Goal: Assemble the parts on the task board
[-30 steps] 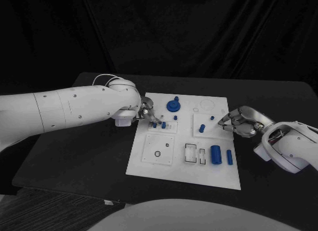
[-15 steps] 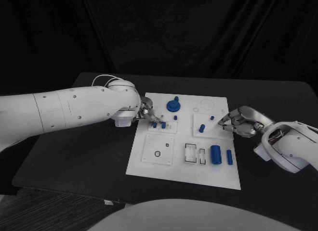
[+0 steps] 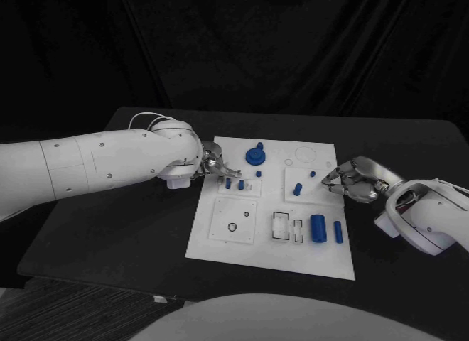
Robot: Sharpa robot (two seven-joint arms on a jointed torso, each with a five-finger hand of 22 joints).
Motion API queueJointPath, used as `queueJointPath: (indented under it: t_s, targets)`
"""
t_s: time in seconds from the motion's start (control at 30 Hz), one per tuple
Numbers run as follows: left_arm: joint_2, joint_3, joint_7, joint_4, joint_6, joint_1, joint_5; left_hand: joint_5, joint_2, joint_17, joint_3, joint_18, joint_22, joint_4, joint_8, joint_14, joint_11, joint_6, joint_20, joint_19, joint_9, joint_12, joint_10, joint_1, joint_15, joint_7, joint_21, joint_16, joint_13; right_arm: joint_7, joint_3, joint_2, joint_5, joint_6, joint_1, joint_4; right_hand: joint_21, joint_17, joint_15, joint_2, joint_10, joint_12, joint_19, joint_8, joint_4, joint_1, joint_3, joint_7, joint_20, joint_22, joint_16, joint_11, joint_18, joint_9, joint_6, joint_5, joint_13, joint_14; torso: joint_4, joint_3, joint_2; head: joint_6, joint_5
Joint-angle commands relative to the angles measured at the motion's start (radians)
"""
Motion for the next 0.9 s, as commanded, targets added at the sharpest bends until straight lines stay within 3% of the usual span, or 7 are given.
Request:
queueJointPath:
  t_s: [0.03,0.17,0.37,0.47,0.5,0.6,0.9]
  targets:
    - [-0.006,0.001,0.056,0.01,-0.096,-0.001,0.004,-0.012,-0.012,0.264,-0.041,-0.014,0.206,0.003,0.012,0.113,-0.004,-0.014,-0.008,0.006,0.045,-0.001,0.113,-0.023,-0.008,-0.002,0.002,0.01,0.255,-0.017,0.001,-0.001,-0.005,0.007,-0.003,0.0,-0.029,0.053,-0.01,0.02,0.067,-0.035,-0.01,0.014,0.002,0.04,0.041,-0.003,0.001,0.135,-0.017,-0.013,0.004,0.015,-0.011,0.014,0.1,0.047,0.0005,0.0004,0.0,0.0,-0.001]
    - [-0.029,0.001,0.075,0.031,-0.145,0.004,0.004,0.012,0.001,0.264,-0.059,-0.014,0.206,0.002,0.017,0.113,-0.004,-0.015,-0.008,0.007,0.045,-0.001,0.113,-0.012,-0.008,-0.003,0.004,0.01,0.255,-0.018,0.001,-0.001,-0.005,0.008,-0.003,-0.001,-0.029,0.053,-0.01,0.02,0.067,-0.035,-0.01,0.014,0.002,0.04,0.041,-0.003,0.001,0.135,-0.017,-0.013,0.004,0.015,-0.011,0.014,0.1,0.047,0.0003,0.0,0.0,0.0,-0.002]
    - [-0.051,0.001,0.097,0.046,-0.183,0.018,0.004,0.145,0.03,0.264,-0.087,-0.013,0.204,0.001,0.02,0.113,-0.004,-0.029,-0.007,0.002,0.042,-0.001,0.113,0.058,-0.007,-0.004,-0.002,0.01,0.255,-0.019,0.001,-0.001,-0.005,0.009,-0.003,-0.002,-0.029,0.053,-0.01,0.02,0.067,-0.035,-0.01,0.014,0.002,0.04,0.041,-0.003,0.001,0.135,-0.017,-0.013,0.004,0.015,-0.011,0.014,0.1,0.047,0.0002,0.0005,-0.001,0.0,-0.003]
    - [-0.057,0.001,0.112,0.049,-0.191,0.027,0.004,0.167,0.034,0.264,-0.093,-0.013,0.204,0.002,0.015,0.113,-0.003,-0.036,-0.007,0.001,0.04,-0.001,0.113,0.07,-0.006,-0.003,-0.003,0.01,0.255,-0.019,0.001,0.0,-0.005,0.009,-0.003,-0.002,-0.029,0.053,-0.009,0.021,0.066,-0.035,-0.01,0.015,0.002,0.04,0.042,-0.003,0.001,0.134,-0.018,-0.013,0.004,0.015,-0.011,0.014,0.1,0.047,0.0002,0.0006,-0.001,0.0,-0.004]
    - [-0.059,0.001,0.117,0.049,-0.185,0.031,0.004,0.195,0.039,0.264,-0.094,-0.013,0.204,0.002,0.005,0.113,-0.002,-0.044,-0.006,0.001,0.035,-0.001,0.113,0.084,-0.005,-0.002,-0.002,0.01,0.255,-0.019,0.001,0.0,-0.005,0.008,-0.003,-0.002,-0.029,0.053,-0.009,0.021,0.066,-0.035,-0.01,0.015,0.002,0.04,0.042,-0.003,0.001,0.134,-0.018,-0.013,0.004,0.015,-0.011,0.014,0.1,0.047,0.0,0.0008,-0.001,0.0,-0.003]
    - [-0.059,0.001,0.12,0.044,-0.147,0.04,0.023,0.222,0.032,0.264,-0.089,-0.012,0.204,0.001,-0.019,0.113,-0.001,-0.054,-0.004,-0.002,0.018,-0.001,0.113,0.14,-0.004,0.001,-0.003,0.01,0.255,-0.017,0.001,-0.001,-0.005,0.006,-0.003,-0.001,-0.029,0.053,-0.009,0.021,0.066,-0.035,-0.01,0.015,0.002,0.04,0.042,-0.003,0.001,0.134,-0.018,-0.013,0.004,0.015,-0.011,0.014,0.1,0.047,0.0,0.0008,0.0,0.0,-0.003]
    - [-0.034,0.001,0.064,0.002,0.057,0.053,0.094,0.233,0.003,0.264,-0.076,-0.014,0.206,-0.002,-0.084,0.113,0.007,-0.066,0.001,0.0,-0.049,-0.001,0.113,0.259,0.002,0.011,0.007,0.01,0.255,0.035,0.001,-0.019,-0.005,-0.064,-0.002,0.02,0.026,0.077,-0.01,0.011,0.089,-0.013,0.01,0.021,0.027,0.004,0.032,-0.005,0.002,0.149,0.009,-0.014,-0.006,0.021,-0.002,-0.007,0.125,0.058,0.0001,0.0011,-0.001,0.0,-0.007]
